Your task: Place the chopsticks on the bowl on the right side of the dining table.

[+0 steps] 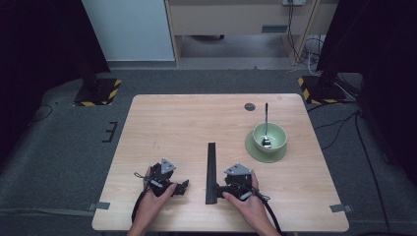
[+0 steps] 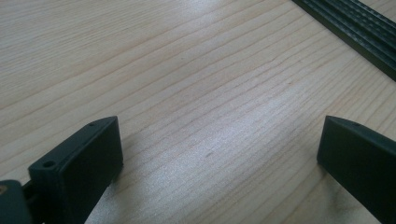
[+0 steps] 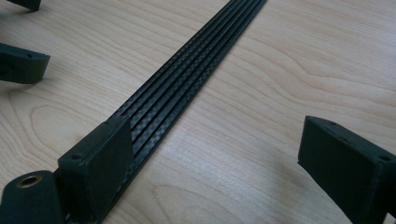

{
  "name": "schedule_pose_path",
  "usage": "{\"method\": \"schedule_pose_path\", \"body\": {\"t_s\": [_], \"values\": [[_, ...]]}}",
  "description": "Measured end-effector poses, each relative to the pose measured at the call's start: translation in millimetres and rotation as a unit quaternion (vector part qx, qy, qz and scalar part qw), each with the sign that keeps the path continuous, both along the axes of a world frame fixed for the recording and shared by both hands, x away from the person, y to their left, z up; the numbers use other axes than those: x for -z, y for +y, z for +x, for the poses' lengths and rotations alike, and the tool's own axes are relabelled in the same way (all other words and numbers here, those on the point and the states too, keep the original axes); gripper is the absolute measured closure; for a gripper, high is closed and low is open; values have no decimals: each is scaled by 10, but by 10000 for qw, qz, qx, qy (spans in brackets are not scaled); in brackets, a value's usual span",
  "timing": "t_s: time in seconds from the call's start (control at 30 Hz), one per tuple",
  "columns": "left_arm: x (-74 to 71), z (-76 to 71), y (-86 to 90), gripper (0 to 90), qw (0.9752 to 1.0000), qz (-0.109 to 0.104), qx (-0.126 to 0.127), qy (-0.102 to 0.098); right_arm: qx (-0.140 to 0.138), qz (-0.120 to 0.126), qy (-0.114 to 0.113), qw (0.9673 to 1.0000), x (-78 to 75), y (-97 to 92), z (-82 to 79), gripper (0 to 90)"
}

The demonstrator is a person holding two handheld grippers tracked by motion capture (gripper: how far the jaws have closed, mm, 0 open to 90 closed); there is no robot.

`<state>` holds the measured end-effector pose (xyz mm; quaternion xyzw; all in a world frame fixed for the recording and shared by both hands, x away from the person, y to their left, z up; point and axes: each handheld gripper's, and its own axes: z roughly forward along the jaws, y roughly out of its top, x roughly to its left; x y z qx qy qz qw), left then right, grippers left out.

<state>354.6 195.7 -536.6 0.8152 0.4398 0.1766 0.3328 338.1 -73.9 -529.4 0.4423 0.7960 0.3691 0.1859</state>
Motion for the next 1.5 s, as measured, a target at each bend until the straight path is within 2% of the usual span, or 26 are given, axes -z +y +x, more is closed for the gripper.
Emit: {"method": "schedule_pose_path", "body": {"t_s": [0.3, 0.6, 0.9, 1.1, 1.33, 1.43, 1.5], "values": [[0, 0, 0, 0, 10000, -2, -1, -1, -50, -92, 23, 9999, 41, 17, -10, 99], [0, 0, 0, 0, 10000, -1, 0, 0, -11, -85, 26, 10000, 53, 4, -17, 98], [0, 0, 0, 0, 10000, 0, 0, 0, 158, -128, 60, 9998, 42, -123, 5, 99], [0, 0, 0, 0, 10000, 1, 0, -1, 243, -202, -41, 9995, 29, -213, -8, 117], [0, 0, 0, 0, 10000, 0, 0, 0, -19, -137, -55, 9999, 34, -165, -32, 118], [0, 0, 0, 0, 10000, 1, 1, 0, -71, -227, -107, 9997, 52, -142, -35, 170], [0, 0, 0, 0, 10000, 1, -1, 0, -11, -251, -87, 9996, 67, -166, -21, 236]]}}
